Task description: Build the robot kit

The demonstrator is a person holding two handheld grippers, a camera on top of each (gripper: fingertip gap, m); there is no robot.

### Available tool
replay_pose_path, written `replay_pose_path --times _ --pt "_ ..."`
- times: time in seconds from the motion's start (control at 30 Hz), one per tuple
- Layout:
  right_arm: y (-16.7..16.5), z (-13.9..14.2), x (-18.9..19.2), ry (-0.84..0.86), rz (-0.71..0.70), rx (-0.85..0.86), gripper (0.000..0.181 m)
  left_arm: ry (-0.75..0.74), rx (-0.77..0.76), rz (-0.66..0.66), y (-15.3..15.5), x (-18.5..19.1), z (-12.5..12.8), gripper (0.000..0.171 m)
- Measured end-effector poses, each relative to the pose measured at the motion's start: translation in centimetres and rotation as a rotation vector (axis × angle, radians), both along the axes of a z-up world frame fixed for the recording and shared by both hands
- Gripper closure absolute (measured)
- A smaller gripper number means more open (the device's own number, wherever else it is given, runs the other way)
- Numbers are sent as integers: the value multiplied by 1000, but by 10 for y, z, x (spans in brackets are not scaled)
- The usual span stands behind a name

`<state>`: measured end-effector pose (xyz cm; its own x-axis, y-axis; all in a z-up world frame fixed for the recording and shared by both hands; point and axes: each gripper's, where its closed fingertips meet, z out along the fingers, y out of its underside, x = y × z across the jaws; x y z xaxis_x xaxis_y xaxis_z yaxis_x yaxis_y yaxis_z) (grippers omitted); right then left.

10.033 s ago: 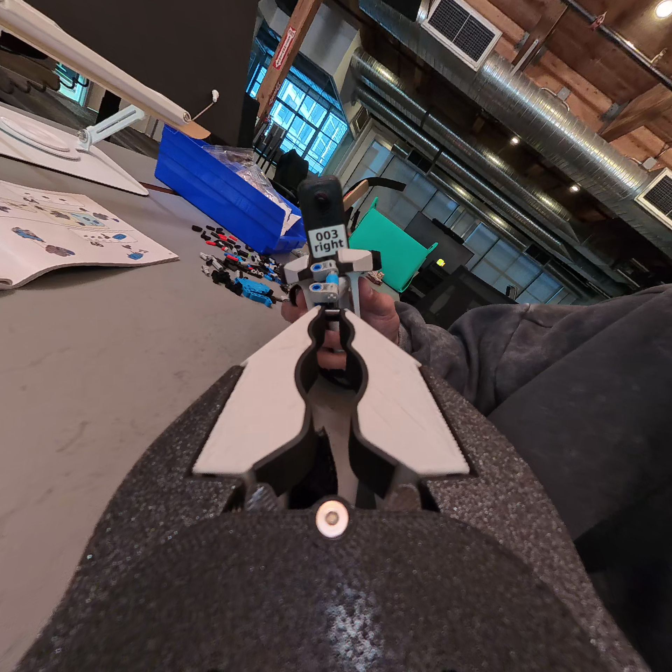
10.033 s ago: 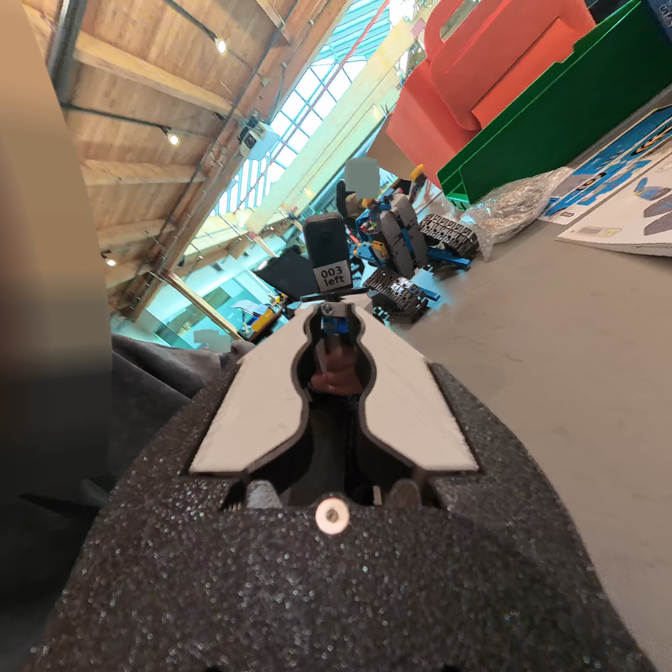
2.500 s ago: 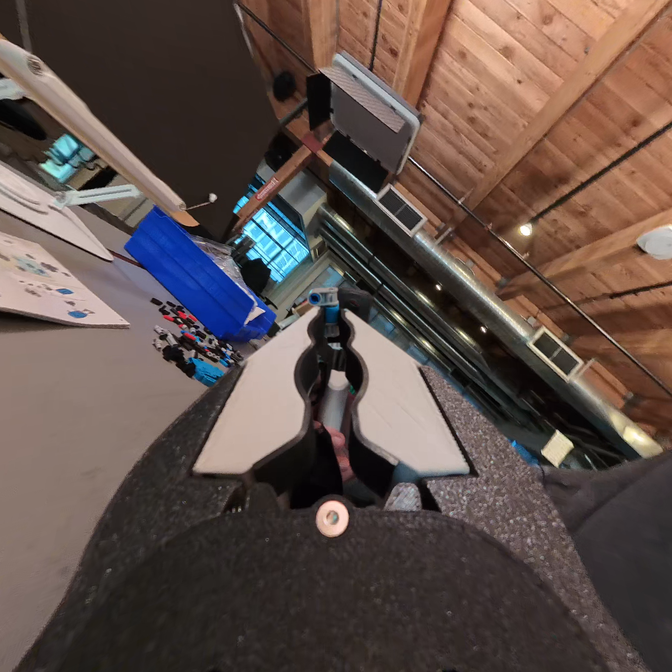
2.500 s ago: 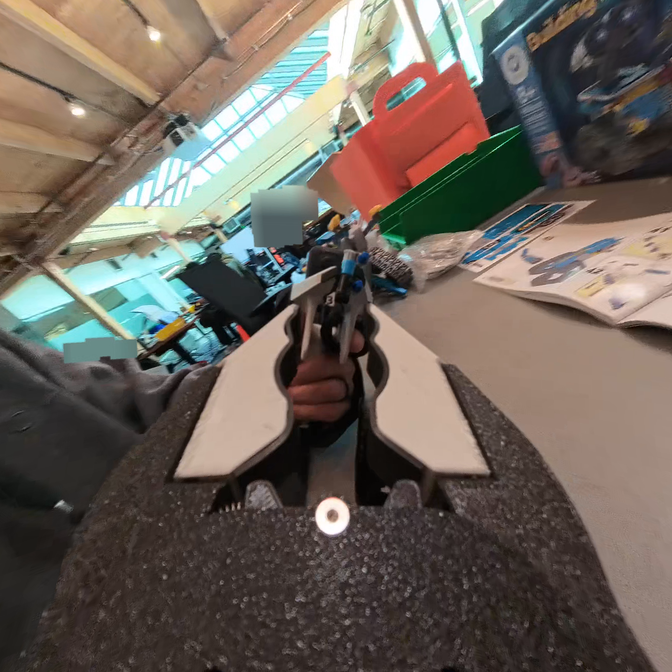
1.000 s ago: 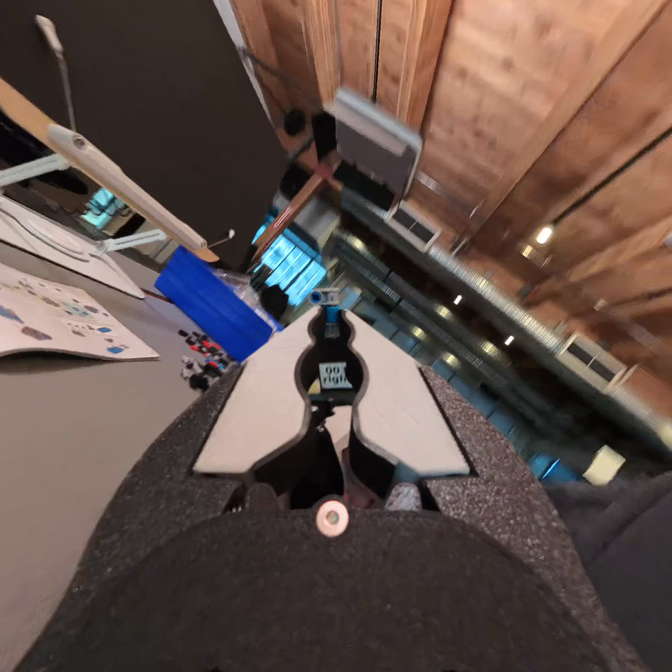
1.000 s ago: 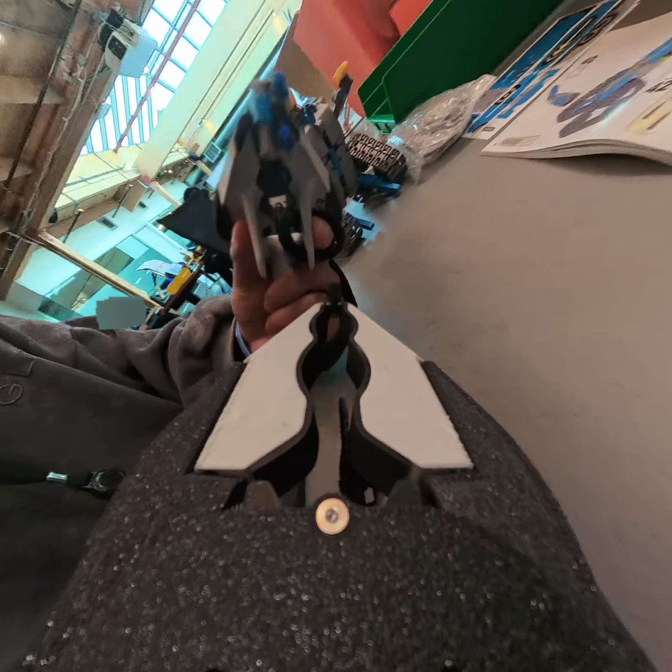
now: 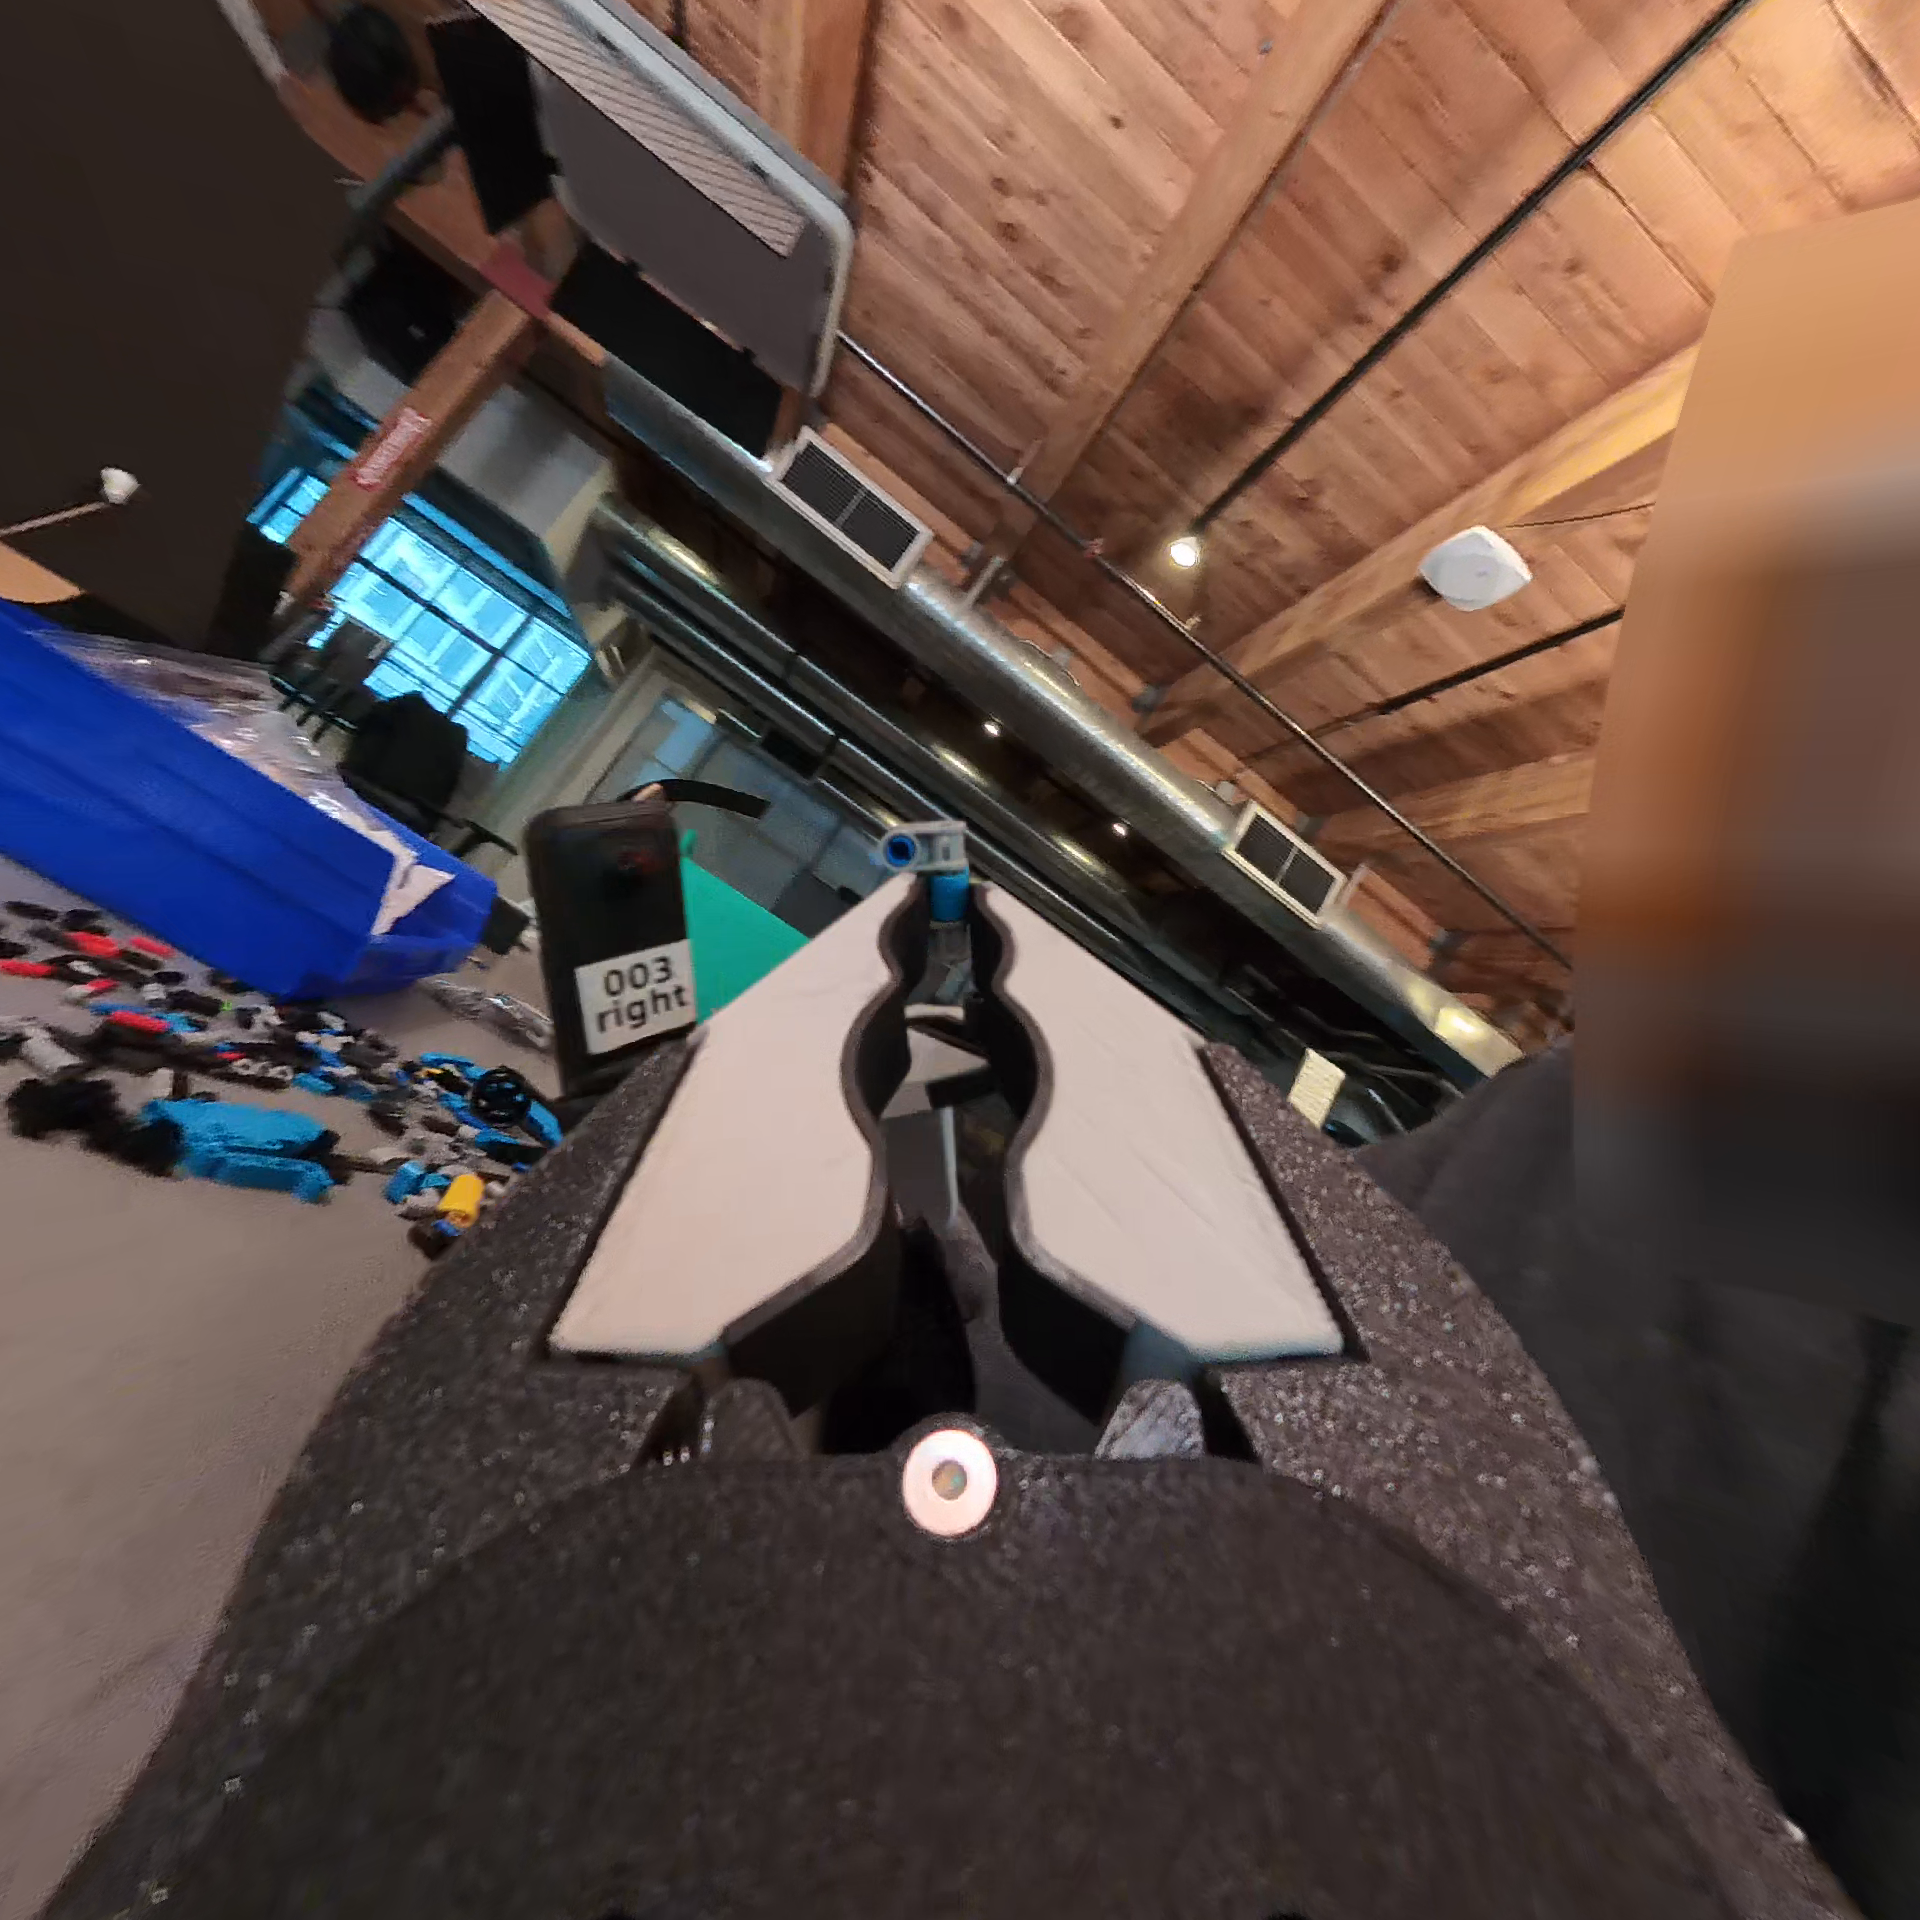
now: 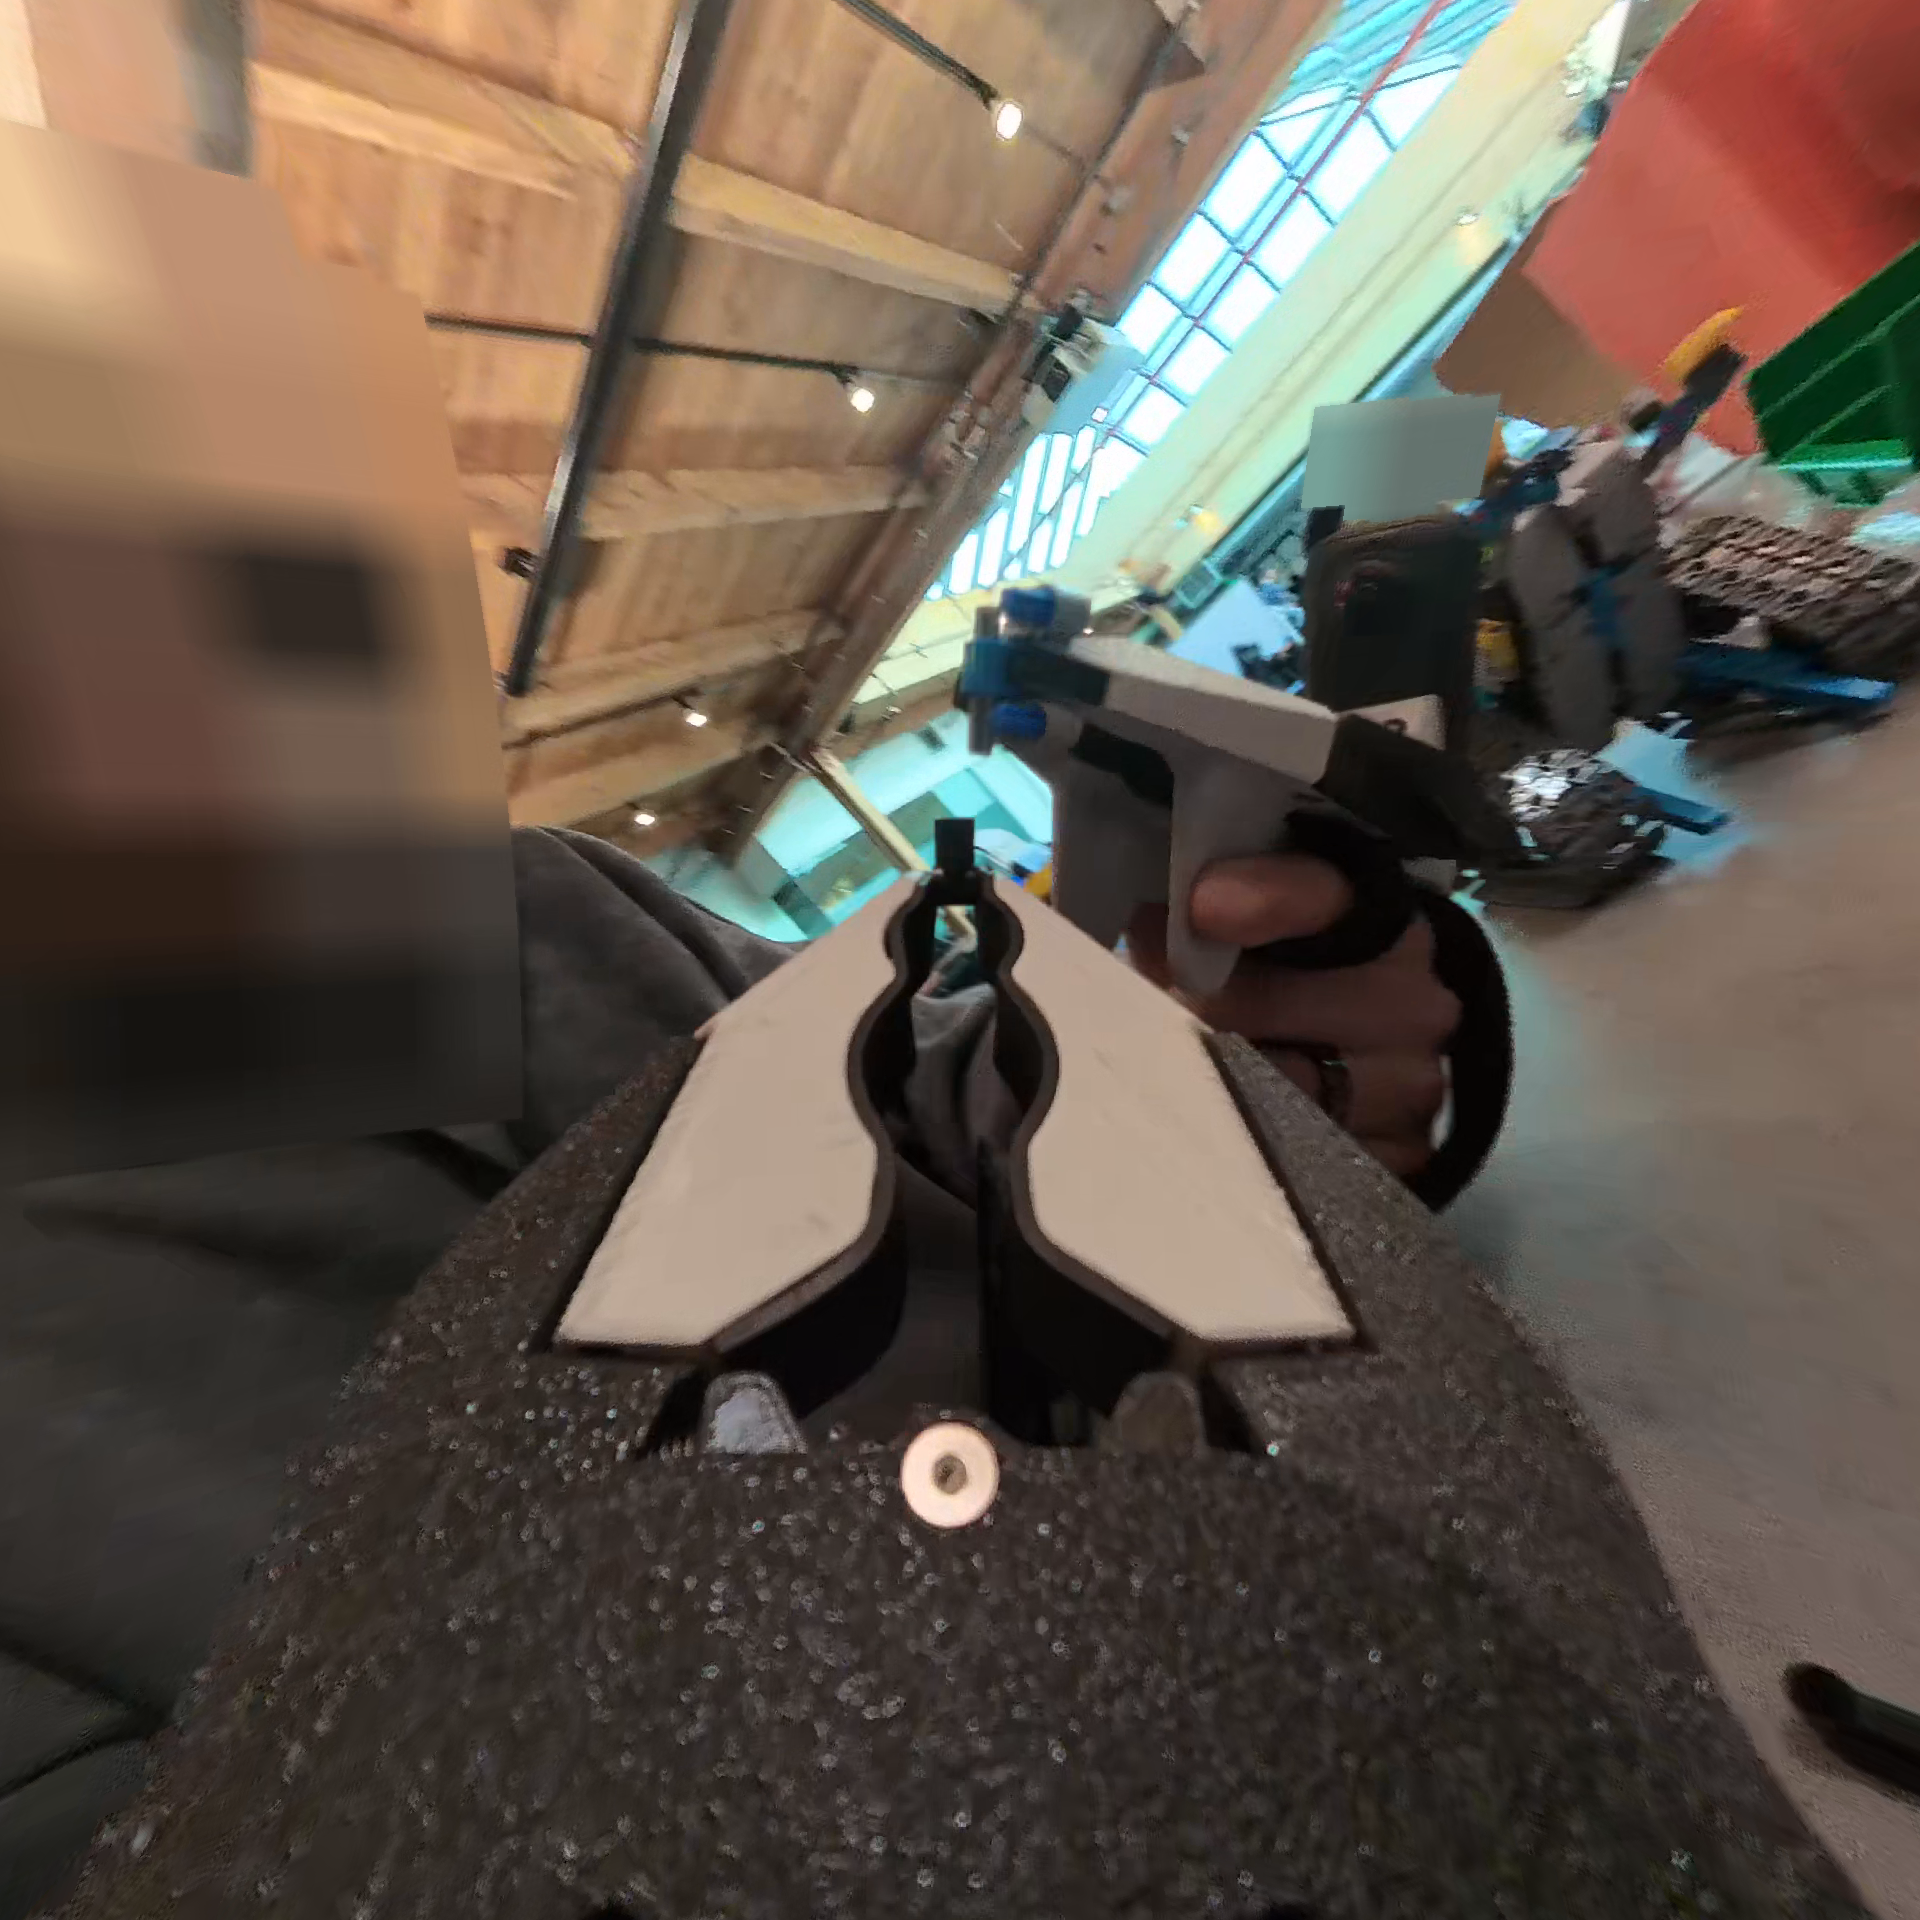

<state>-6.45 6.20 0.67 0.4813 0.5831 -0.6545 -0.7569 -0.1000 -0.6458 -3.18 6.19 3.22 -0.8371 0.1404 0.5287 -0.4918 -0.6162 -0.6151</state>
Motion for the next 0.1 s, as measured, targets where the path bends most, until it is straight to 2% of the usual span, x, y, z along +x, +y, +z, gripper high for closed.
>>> replay_pose_path --times 0.1 --pt "-4 4 -5 34 58 27 174 -38 18 -51 -9 -10 2 166"
